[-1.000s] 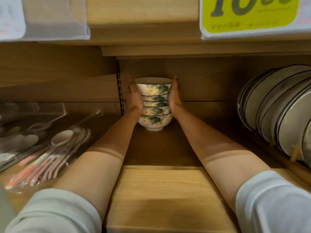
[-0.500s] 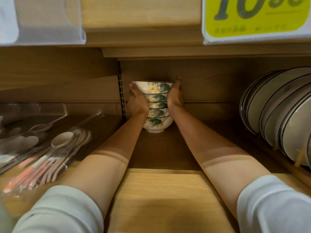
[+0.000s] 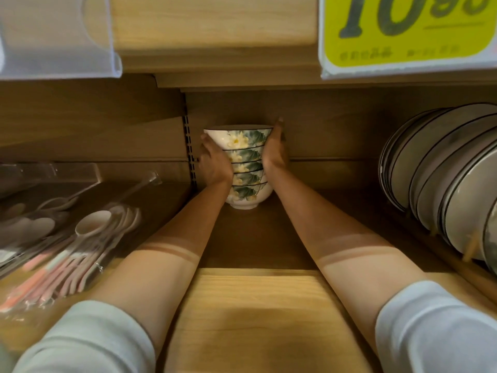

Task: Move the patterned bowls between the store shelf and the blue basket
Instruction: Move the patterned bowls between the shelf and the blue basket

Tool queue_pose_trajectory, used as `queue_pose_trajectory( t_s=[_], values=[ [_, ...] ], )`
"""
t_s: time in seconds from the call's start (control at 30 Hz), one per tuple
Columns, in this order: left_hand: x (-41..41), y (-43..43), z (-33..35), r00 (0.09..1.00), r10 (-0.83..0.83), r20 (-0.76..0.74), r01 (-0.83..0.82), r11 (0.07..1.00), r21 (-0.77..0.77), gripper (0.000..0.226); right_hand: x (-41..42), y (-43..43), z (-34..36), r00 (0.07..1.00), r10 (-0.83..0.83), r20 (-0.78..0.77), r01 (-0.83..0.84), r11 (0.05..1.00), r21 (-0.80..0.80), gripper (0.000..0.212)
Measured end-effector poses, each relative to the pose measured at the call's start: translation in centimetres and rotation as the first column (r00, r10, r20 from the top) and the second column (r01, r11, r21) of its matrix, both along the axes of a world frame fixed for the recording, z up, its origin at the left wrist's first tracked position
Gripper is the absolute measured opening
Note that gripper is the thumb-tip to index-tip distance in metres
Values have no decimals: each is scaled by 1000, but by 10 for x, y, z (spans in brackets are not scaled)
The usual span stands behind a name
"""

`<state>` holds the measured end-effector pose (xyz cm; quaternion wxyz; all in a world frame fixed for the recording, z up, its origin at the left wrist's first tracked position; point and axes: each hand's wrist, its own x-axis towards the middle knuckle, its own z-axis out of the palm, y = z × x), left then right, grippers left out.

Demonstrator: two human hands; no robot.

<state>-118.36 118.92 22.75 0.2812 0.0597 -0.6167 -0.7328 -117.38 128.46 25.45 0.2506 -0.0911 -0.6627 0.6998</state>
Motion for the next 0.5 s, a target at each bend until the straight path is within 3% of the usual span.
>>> queue_pose_trajectory(
  t_s=[0.4,0.5],
  values=[
    [5,0,3,1000,-5,-29,3,996,-87,62,4,1,-3,999,37,9,-37,997,-73,73],
    [3,1,3,999,-24,-46,23,1000,-17,55,2,2,-4,1000,26,-9,-27,995,-99,70]
  ],
)
